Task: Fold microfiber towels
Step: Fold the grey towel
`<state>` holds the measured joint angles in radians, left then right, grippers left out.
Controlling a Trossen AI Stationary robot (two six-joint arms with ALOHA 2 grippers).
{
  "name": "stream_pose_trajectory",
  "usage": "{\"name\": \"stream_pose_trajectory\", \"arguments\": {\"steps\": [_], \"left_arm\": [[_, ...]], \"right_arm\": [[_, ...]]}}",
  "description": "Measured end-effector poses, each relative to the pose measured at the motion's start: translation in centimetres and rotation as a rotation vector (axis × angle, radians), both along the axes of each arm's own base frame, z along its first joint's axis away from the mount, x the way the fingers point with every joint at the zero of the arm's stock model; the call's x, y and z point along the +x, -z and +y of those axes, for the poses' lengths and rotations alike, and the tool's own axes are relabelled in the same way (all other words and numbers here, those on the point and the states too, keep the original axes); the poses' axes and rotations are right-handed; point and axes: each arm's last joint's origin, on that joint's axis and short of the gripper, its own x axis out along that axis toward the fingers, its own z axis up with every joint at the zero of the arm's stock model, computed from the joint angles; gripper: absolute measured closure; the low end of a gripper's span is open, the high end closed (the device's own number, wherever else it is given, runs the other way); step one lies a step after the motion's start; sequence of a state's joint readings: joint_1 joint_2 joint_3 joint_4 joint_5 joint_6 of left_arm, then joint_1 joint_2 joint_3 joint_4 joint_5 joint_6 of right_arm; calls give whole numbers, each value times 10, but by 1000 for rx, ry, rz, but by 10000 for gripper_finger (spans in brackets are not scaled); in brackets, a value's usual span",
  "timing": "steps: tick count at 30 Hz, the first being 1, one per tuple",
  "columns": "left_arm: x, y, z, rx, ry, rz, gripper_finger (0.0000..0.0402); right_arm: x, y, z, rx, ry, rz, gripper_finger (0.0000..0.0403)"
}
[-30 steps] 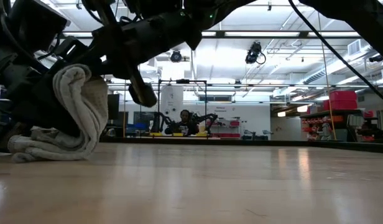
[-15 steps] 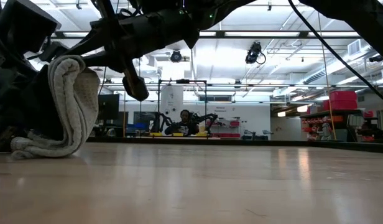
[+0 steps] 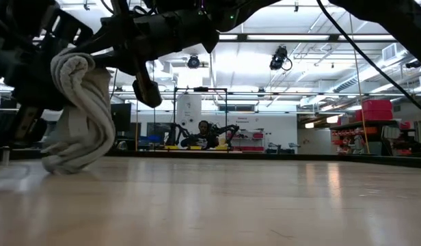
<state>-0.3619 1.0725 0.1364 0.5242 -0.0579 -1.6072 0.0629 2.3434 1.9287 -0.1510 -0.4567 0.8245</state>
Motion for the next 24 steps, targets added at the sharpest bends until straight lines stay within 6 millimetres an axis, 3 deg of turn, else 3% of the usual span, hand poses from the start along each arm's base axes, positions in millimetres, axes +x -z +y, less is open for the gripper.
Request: {"name": "stream_pose_trajectory", "arguments": {"steps": [16, 24], "left_arm": [[-19, -7, -1, 37, 16, 48, 378], [-19, -6, -1, 45, 53, 61, 395]], "right_arm": [[-8, 12, -52, -40, 49, 134, 393], [-15, 19, -56, -84, -7, 202, 393]]}}
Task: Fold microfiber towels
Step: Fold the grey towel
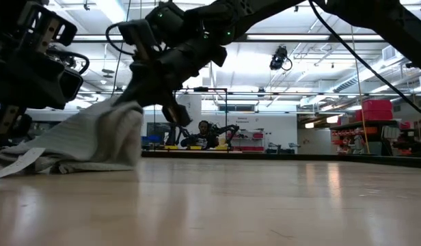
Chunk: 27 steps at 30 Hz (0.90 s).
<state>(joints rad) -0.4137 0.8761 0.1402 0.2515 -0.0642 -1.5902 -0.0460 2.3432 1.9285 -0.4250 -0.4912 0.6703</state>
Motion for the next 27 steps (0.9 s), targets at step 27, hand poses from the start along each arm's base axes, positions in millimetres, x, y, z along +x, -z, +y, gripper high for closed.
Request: {"name": "stream_pose_trajectory", "arguments": {"steps": [27], "left_arm": [[-28, -42, 15, -12, -103, -307, 387]], "right_arm": [[10, -13, -6, 123, -77, -171, 393]]}}
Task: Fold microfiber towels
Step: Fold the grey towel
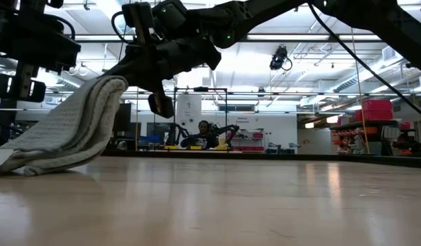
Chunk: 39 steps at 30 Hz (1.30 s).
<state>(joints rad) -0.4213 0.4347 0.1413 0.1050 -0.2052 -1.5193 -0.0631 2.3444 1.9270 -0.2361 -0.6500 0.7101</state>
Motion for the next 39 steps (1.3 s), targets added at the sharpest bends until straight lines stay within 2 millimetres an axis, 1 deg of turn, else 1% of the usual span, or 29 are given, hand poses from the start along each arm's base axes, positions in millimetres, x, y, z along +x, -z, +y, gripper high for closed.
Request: {"name": "stream_pose_trajectory", "arguments": {"steps": [4, 9, 12, 14, 18, 21, 23, 26, 30, 35, 39], "left_arm": [[-2, 0, 0, -15, 23, 12, 394], [-4, 15, -1, -44, 71, 177, 396], [-4, 18, -3, -49, 105, 211, 398], [-4, 20, -2, -37, 105, 234, 398], [-6, 32, 1, -17, 79, 368, 399], [-3, 34, 2, -8, 100, 381, 399], [-1, 37, 5, 2, 83, 415, 400], [2, 41, 8, 17, 63, 441, 400], [7, 47, 12, 31, 82, 487, 400], [16, 49, 17, 30, 81, 470, 401], [22, 54, 21, 35, 81, 492, 401]], "right_arm": [[0, 0, 0, -3, 1, 2, 393], [0, 1, 0, -4, 2, 2, 393], [0, 1, -2, -8, 5, -1, 393], [0, 1, -3, -10, 6, -2, 393], [0, 1, -4, -20, 17, -2, 393], [0, 1, -4, -20, 17, -3, 393], [0, 1, -2, -20, 14, -3, 393], [0, 1, 2, -21, 6, -3, 393], [1, -1, 7, -23, -4, -22, 393], [4, -4, 13, -17, -10, -66, 393], [7, 0, 18, 2, -7, -75, 393]]}}
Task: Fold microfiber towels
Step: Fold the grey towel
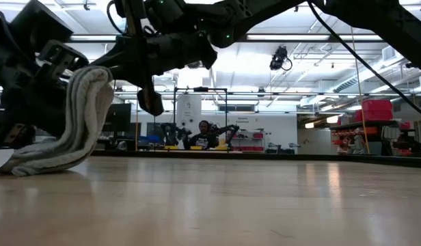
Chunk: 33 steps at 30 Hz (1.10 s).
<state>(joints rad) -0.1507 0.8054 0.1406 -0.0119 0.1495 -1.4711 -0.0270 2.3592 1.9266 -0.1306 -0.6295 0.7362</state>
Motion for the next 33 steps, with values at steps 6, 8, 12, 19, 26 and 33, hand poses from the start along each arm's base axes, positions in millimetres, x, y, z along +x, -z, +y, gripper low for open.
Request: {"name": "stream_pose_trajectory", "arguments": {"steps": [6, 8, 12, 19, 26, 33], "left_arm": [[7, 6, 4, 5, 7, 17, 401], [10, 7, 5, 10, -1, 3, 401], [14, 9, 8, 20, -15, -7, 401], [19, 14, 11, 31, -13, 5, 401], [22, 19, 12, 38, 1, 10, 402], [22, 24, 11, 42, 38, 39, 402]], "right_arm": [[6, 22, 5, 24, 5, 34, 393], [7, 29, 6, 37, 8, 47, 393], [11, 40, 14, 66, 6, 37, 393], [13, 39, 21, 49, 55, 19, 386], [16, 44, 19, 35, 84, 11, 338], [19, 48, 22, 83, 92, -4, 215]]}}
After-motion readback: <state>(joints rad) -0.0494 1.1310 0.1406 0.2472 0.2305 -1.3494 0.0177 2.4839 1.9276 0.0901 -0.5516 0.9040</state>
